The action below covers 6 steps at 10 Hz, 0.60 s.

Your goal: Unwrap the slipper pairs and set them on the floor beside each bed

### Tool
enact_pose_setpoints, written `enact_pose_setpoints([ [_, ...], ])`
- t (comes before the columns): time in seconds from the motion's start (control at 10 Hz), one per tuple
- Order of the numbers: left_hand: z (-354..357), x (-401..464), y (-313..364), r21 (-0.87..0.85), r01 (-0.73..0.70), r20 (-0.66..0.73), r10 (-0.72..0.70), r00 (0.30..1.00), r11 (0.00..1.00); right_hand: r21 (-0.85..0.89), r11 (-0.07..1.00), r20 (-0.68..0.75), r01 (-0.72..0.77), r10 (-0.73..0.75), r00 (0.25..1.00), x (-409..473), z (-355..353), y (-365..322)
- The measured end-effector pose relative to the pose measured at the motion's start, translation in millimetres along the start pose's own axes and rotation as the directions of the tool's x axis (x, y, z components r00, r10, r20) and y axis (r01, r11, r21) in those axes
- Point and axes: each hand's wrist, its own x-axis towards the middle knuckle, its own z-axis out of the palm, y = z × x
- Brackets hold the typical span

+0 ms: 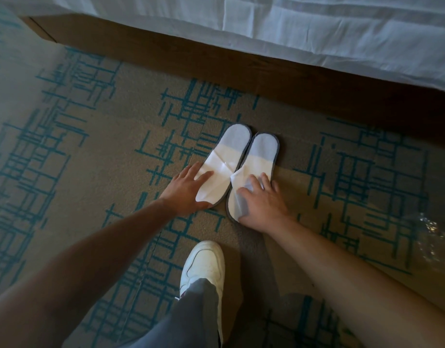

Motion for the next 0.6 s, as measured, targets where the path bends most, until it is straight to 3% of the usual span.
enact_pose_setpoints([
  [0.2, -10.1, -17.9, 7.3, -0.105, 0.022, -0.219, -0.045, 0.975, 0.994, 0.042, 0.992, -0.060, -0.117, 0.119, 0.991, -7.3, -10.9, 3.0],
  [0.3, -20.4, -32.5, 14.8, -0.166, 0.000, -0.298, -0.051, 0.953, 0.986, 0.160, 0.963, -0.026, -0.218, 0.224, 0.974, -8.8, -26.1, 11.6],
  [0.4, -24.6, -55.4, 21.2, -0.193, 0.022, -0.267, -0.075, 0.961, 0.981, 0.257, 0.915, 0.081, -0.311, 0.300, 0.950, -11.6, -34.2, 25.2],
  [0.5, -27.1, -80.7, 25.8, -0.210, -0.035, -0.265, -0.022, 0.964, 0.977, 0.248, 0.903, 0.147, -0.352, 0.324, 0.934, -16.6, -31.1, 36.3],
  [0.6, -48.1, -84.0, 35.1, -0.283, 0.023, -0.047, -0.038, 0.998, 0.959, 0.306, 0.870, 0.263, -0.386, 0.312, 0.913, -18.8, -27.4, 37.6],
])
